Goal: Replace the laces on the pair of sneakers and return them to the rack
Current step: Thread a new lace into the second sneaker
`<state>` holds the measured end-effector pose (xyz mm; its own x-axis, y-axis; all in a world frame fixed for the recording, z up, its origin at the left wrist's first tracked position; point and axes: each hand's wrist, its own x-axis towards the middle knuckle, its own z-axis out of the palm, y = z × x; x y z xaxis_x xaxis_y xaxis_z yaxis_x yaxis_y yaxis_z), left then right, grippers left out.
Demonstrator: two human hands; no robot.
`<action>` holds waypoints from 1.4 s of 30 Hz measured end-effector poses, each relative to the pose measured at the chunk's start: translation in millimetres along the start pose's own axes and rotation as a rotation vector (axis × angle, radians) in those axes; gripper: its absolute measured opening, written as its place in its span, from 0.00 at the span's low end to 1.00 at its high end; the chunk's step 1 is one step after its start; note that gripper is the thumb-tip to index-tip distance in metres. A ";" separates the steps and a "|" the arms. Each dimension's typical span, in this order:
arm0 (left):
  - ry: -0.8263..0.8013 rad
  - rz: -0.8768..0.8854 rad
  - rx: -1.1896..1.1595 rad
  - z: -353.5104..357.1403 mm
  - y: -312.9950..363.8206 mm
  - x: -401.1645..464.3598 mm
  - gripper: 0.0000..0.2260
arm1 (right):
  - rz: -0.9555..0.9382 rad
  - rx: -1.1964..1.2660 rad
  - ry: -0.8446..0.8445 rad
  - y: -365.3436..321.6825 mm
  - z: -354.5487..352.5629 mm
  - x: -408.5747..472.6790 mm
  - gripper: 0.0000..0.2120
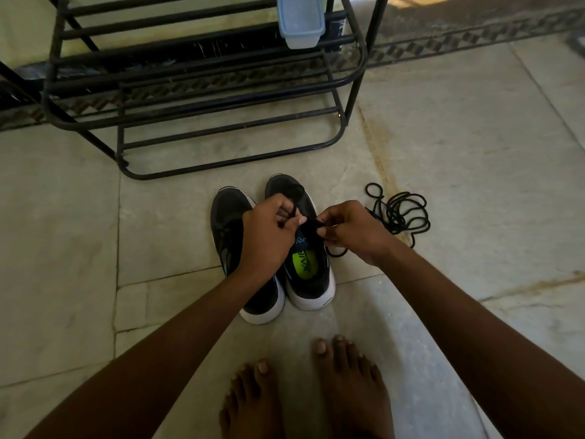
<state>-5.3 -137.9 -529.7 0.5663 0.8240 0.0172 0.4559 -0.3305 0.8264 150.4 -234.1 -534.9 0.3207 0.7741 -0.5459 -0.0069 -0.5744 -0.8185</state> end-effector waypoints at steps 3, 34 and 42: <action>-0.027 0.004 0.022 2.4 -0.6 -2.1 0.06 | -0.001 0.011 0.000 0.9 -0.5 -0.8 0.08; 0.094 -0.036 -0.061 10.5 -17.2 -7.2 0.09 | -0.090 0.064 0.218 13.8 24.1 6.6 0.01; 0.147 -0.023 -0.071 15.1 -16.1 -8.1 0.10 | -0.096 0.080 0.183 13.2 21.2 6.5 0.03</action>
<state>-6.9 -146.3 -551.6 0.4469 0.8914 0.0753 0.4149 -0.2812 0.8653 132.3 -231.0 -553.1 0.4902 0.7586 -0.4291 -0.0405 -0.4720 -0.8807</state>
